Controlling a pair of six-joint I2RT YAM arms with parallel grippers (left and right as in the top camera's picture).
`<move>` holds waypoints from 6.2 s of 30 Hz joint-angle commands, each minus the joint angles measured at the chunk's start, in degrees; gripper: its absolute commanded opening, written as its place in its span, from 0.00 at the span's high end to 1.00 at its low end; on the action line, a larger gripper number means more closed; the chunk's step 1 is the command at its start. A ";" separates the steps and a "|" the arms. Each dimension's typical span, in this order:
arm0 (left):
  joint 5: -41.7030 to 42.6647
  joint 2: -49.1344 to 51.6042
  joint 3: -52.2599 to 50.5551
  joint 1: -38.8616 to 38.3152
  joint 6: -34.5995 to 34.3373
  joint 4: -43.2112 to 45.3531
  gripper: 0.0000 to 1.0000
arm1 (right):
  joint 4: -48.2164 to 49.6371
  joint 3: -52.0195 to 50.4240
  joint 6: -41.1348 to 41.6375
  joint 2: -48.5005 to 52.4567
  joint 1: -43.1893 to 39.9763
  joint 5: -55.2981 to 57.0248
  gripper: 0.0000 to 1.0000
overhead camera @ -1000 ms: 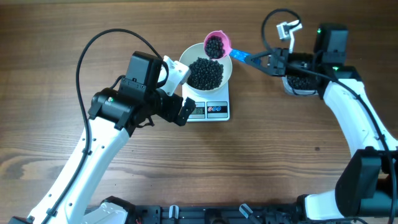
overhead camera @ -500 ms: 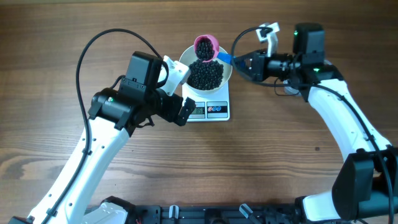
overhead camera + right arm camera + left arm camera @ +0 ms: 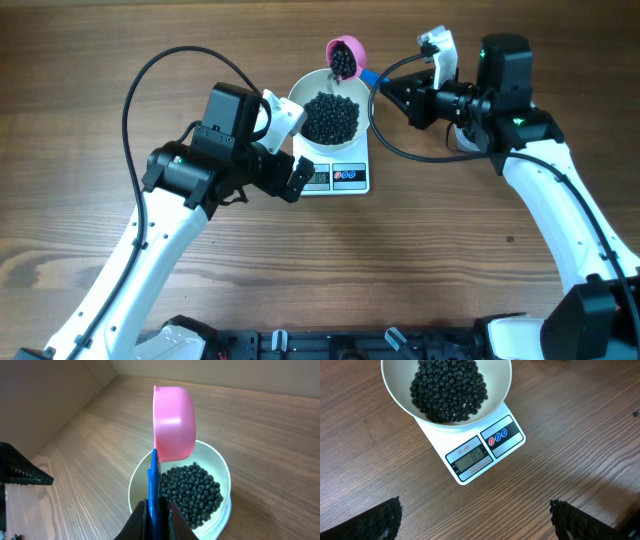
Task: Scoop item into bowl and weigh 150g on scale
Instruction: 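Carry the scoop left over the white bowl and tilt it, then hold the tilted scoop over the bowl to pour beans in, then move the empty scoop right back to the bean tub, then lower the pink scoop into the tub and push through the beans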
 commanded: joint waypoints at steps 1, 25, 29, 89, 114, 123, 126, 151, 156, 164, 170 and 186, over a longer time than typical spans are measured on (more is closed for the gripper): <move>0.90 -0.22 0.92 -0.26 0.92 0.11 0.00 | -1.18 0.17 -5.05 -1.01 0.61 2.36 0.96; 0.92 -0.22 0.92 -0.26 0.92 0.11 0.00 | -2.43 0.17 -15.58 -1.01 4.85 10.91 0.96; 0.92 -0.22 0.92 -0.26 0.92 0.11 0.00 | -2.62 0.17 -19.69 -1.01 4.92 11.08 0.96; 0.90 -0.22 0.92 -0.26 0.92 0.11 0.00 | -2.19 0.17 -31.98 -0.90 5.44 14.29 0.96; 0.92 -0.22 0.92 -0.26 0.92 0.11 0.00 | 15.28 0.17 -4.74 -2.89 -7.96 14.97 0.96; 0.92 -0.20 0.92 -0.26 0.92 0.11 0.00 | 15.32 0.17 -4.94 -2.89 -22.84 14.97 0.96; 0.92 -0.22 0.92 -0.26 0.92 0.11 0.00 | 15.30 0.17 -4.94 -2.89 -25.94 14.97 0.96; 0.90 -0.22 0.92 -0.26 0.92 0.11 0.00 | -8.70 0.20 -14.73 -8.24 -28.02 12.79 0.96; 0.90 -0.22 0.92 -0.26 0.92 0.11 0.00 | -10.69 0.17 -11.82 -9.49 -28.02 22.53 0.96; 0.92 -0.22 0.92 -0.26 0.92 0.11 0.00 | -18.95 0.17 -5.01 -9.40 -28.00 20.87 0.96; 0.92 -0.22 0.92 -0.26 0.92 0.11 0.00 | -20.85 0.17 0.11 -9.42 -28.02 18.64 0.96; 0.92 -0.22 0.92 -0.26 0.92 0.11 0.00 | -22.21 0.17 -10.91 -9.42 -28.02 18.53 0.96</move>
